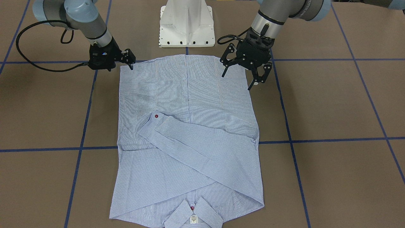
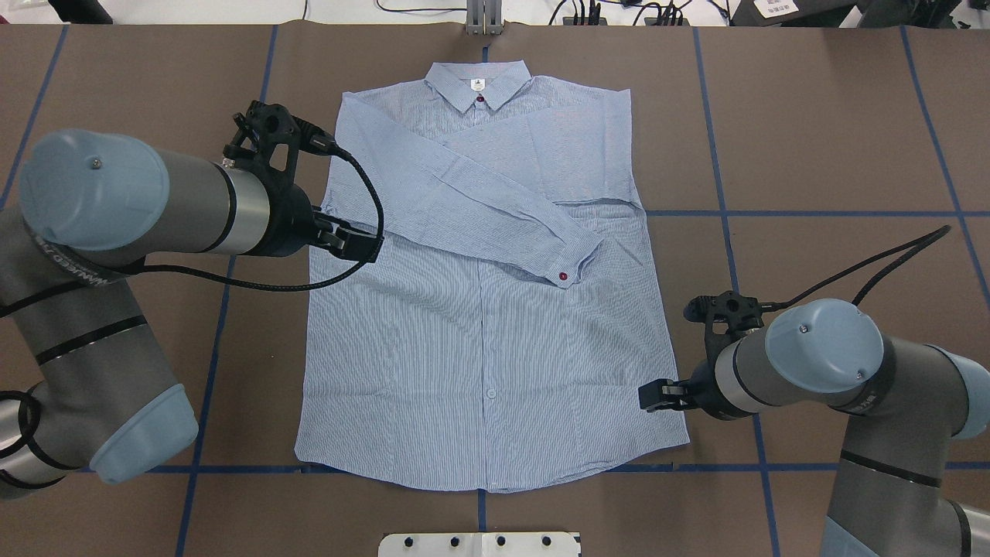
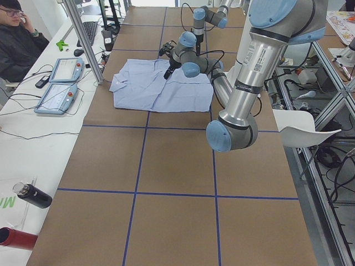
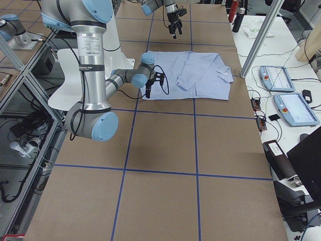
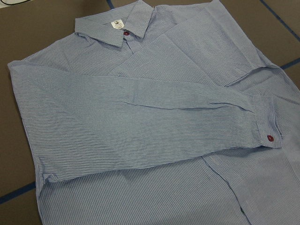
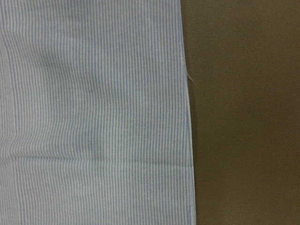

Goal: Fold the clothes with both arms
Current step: 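Move the left gripper to the shirt side while the right gripper reaches the hem corner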

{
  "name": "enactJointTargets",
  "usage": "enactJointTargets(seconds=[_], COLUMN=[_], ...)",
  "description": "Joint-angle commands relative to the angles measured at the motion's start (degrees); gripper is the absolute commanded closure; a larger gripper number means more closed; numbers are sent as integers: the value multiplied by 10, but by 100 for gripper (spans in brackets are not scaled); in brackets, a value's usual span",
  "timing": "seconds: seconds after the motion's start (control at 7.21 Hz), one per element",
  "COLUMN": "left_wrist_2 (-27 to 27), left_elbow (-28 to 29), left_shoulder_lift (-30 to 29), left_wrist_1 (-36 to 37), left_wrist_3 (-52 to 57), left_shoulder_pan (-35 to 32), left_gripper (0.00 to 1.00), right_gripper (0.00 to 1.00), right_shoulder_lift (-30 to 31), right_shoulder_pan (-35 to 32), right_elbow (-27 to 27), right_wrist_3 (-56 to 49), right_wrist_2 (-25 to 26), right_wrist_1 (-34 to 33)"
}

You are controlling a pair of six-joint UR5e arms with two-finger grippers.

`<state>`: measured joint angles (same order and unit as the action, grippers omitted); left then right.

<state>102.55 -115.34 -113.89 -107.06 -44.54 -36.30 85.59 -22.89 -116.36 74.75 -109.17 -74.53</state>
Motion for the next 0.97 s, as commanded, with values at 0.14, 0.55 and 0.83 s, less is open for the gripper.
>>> enactJointTargets(seconds=[0.14, 0.55, 0.83], left_wrist_2=[0, 0, 0], left_elbow=[-5, -6, -5], left_shoulder_lift=[1, 0, 1], left_wrist_1=[0, 0, 0], left_wrist_3=[-1, -1, -1], left_shoulder_pan=[1, 1, 1], left_gripper=[0, 0, 0], right_gripper=[8, 16, 19], right_shoulder_lift=[-11, -11, -10], right_shoulder_pan=[14, 18, 22], right_elbow=[24, 34, 33], right_wrist_3=[0, 0, 0], right_wrist_2=[-5, -6, -6], right_wrist_1=[-3, -4, -7])
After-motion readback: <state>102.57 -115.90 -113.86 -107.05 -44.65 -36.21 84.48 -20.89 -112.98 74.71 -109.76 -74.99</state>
